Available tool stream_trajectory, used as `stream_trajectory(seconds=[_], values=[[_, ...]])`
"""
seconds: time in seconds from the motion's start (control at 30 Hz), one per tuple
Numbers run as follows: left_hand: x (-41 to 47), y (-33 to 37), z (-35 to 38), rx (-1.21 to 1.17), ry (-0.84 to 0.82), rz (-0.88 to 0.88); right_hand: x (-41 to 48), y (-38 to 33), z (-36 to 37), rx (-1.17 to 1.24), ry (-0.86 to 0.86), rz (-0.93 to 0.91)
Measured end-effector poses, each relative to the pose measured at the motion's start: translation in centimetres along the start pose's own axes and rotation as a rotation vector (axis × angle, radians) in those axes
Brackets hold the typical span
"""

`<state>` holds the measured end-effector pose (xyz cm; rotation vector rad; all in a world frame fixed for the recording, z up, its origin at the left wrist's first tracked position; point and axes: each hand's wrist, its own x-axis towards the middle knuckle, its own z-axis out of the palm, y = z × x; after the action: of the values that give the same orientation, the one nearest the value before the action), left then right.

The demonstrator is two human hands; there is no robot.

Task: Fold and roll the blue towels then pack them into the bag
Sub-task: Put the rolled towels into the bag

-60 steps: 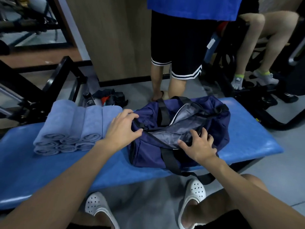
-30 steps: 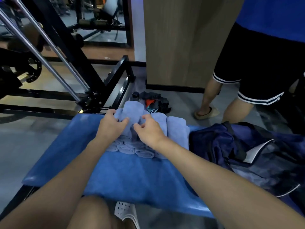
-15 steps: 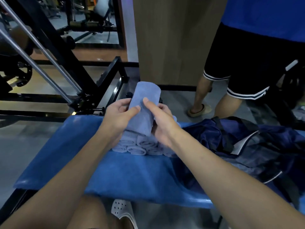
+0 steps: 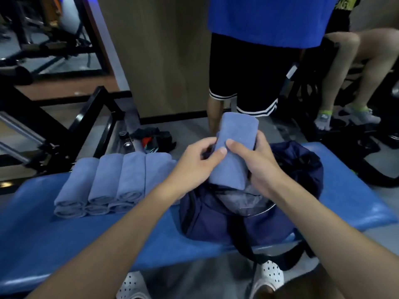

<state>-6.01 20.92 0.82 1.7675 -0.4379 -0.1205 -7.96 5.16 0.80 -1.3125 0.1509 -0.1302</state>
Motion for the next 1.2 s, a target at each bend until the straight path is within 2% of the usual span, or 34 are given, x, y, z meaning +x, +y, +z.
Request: stream_trajectory(seconds=[0.07, 0.13, 0.23, 0.33, 0.5, 0.57, 0.73, 0.97, 1.1, 1.2], values=[[1.3, -0.9, 1.4, 0.143, 0.041, 0.017, 0.4, 0.0, -3.1, -0.033, 0.098, -0.025], [2.1, -2.1, 2.2, 0.389, 0.003, 0.114, 0.6, 0.4, -6.1, -0.067, 0.134, -0.013], [2.4, -3.6, 3.1, 0.884, -0.227, 0.251, 0.4, 1.7, -9.4, -0.129, 0.134, 0.004], [2.5, -4.7, 4.4, 1.219, -0.399, 0.311, 0.0, 3.3, -11.3, -0.16, 0.136, 0.019], [2.9, -5.5, 5.8, 1.493, -0.644, 0.201, -0.1, 5.4, -12.7, -0.199, 0.149, 0.063], [3.1, -5.7, 6.2, 1.586, -0.666, 0.215, -0.2, 5.8, -12.9, -0.191, 0.156, 0.07], [4.0, -5.7, 5.9, 1.598, -0.435, 0.266, -0.4, 6.0, -13.1, -0.223, 0.115, 0.092], [5.1, -5.1, 4.6, 1.364, -0.252, 0.228, -0.6, 6.3, -12.9, -0.278, 0.086, 0.17], [6.2, -4.8, 3.5, 1.255, -0.2, 0.26, -0.6, 6.2, -12.6, -0.301, 0.058, 0.21], [6.6, -4.1, 2.5, 1.188, -0.256, 0.308, -0.3, 6.0, -12.2, -0.314, 0.039, 0.221]])
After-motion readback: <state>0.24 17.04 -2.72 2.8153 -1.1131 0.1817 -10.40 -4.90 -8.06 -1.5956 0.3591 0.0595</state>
